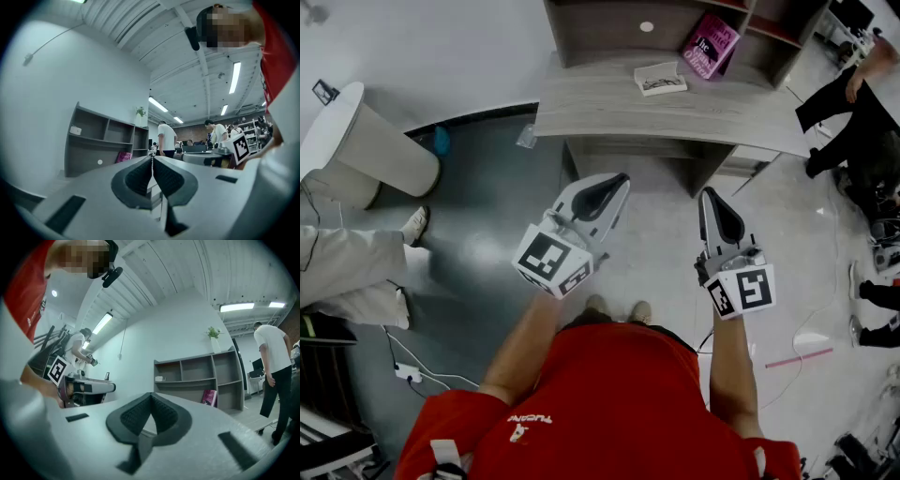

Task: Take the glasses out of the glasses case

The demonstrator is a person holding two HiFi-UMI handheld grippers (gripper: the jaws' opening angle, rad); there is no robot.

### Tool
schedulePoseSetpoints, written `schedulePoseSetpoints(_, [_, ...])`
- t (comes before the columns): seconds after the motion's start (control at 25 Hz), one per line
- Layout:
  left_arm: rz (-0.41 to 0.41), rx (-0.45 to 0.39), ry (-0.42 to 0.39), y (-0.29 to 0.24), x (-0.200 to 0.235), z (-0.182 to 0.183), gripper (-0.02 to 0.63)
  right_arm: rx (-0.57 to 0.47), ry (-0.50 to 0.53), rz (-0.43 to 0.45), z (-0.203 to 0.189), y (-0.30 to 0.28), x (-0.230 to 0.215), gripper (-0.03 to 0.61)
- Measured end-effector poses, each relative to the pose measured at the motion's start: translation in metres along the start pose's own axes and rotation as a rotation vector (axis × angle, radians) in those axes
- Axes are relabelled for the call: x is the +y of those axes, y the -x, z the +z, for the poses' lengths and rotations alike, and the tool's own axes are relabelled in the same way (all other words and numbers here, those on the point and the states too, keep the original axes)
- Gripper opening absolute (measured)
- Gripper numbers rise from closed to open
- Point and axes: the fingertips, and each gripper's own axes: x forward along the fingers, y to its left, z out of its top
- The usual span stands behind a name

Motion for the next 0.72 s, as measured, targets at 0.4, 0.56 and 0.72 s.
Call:
schedulePoseSetpoints(0.4, [0.013,-0.007,-0.017,-0.022,-0.019,-0.007,0.015,-0.031,-0.039,0.021,0.0,0.013,-0.027,0.005])
schedulePoseSetpoints(0.56, [0.045,0.01,-0.017,-0.033,-0.024,-0.008,0.015,-0.044,-0.059,0.034,-0.004,0.019,-0.041,0.005])
schedulePoseSetpoints(0.72, [0.071,0.019,-0.034,-0.044,-0.026,-0.009,0.015,-0.057,-0.068,0.066,-0.008,0.022,-0.052,0.005])
